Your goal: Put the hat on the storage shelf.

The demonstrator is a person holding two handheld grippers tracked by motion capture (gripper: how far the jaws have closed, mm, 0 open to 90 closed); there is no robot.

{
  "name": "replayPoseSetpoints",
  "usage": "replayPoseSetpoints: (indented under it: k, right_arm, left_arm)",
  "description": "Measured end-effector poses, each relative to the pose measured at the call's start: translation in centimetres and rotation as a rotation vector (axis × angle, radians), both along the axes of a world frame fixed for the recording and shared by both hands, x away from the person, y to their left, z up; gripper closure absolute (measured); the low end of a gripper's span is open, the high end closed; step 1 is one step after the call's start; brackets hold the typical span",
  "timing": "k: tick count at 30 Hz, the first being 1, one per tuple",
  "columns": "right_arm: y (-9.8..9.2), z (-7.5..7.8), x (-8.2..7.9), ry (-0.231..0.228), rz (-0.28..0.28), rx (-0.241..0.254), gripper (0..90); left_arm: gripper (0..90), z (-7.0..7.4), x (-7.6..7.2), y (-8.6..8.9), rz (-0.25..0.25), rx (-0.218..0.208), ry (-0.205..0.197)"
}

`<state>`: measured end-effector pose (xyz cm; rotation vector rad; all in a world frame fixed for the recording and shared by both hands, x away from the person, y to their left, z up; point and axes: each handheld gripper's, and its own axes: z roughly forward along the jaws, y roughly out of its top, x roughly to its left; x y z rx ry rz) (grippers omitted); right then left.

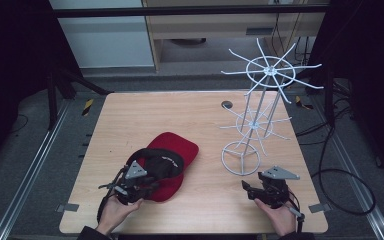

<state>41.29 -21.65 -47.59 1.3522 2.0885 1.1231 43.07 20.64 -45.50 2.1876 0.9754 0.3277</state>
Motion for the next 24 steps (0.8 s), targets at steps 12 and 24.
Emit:
replayPoseSetpoints:
  k: [12,24]
  right_arm:
    - [0.8,0.4,-0.1,-0.010,0.053,0.026,35.0]
    - [4.4,1.4,-0.7,-0.079,0.174,0.051,35.2]
  left_arm:
    - [83.5,2.1,-0.4,0.8,0.009,-0.136,-0.027]
    - [84.0,5.9,0.1,0.6,0.030,-0.247,-0.113]
